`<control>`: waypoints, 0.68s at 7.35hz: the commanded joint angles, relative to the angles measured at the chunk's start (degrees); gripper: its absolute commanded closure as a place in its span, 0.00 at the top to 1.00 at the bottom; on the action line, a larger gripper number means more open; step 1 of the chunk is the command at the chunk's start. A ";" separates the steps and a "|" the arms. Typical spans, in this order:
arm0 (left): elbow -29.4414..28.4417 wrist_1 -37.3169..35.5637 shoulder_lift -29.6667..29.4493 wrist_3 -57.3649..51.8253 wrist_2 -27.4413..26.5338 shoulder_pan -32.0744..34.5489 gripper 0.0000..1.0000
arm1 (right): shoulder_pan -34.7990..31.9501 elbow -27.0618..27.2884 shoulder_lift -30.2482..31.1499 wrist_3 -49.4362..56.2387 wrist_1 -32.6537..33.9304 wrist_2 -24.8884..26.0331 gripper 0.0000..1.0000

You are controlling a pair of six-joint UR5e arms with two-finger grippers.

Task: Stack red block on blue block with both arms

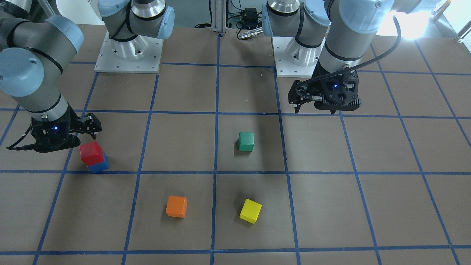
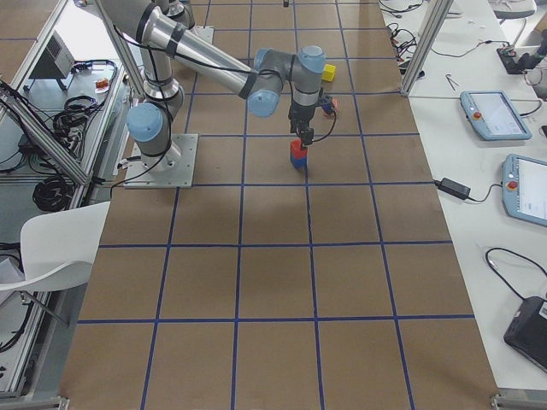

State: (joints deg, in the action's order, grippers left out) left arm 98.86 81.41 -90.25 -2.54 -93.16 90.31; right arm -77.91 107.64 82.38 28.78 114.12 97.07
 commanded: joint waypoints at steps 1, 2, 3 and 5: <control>0.63 -0.10 0.42 0.08 0.00 0.13 1.00 | -5.46 -5.74 2.79 -10.97 -8.78 -3.89 1.00; 1.07 -0.63 0.51 0.08 0.00 0.13 1.00 | -8.19 -11.08 2.70 -12.85 -14.83 -3.99 1.00; 1.16 -0.81 0.60 0.08 -0.09 0.13 1.00 | -9.35 -15.83 2.70 -14.44 -21.76 -4.08 1.00; 1.16 -0.72 0.60 0.95 0.00 0.31 1.00 | -15.48 -20.00 2.79 -22.33 -23.59 -4.17 1.00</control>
State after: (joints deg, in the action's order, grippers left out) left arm 99.98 80.70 -89.64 -2.13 -93.22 90.56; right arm -89.58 90.34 85.08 11.07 92.35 92.97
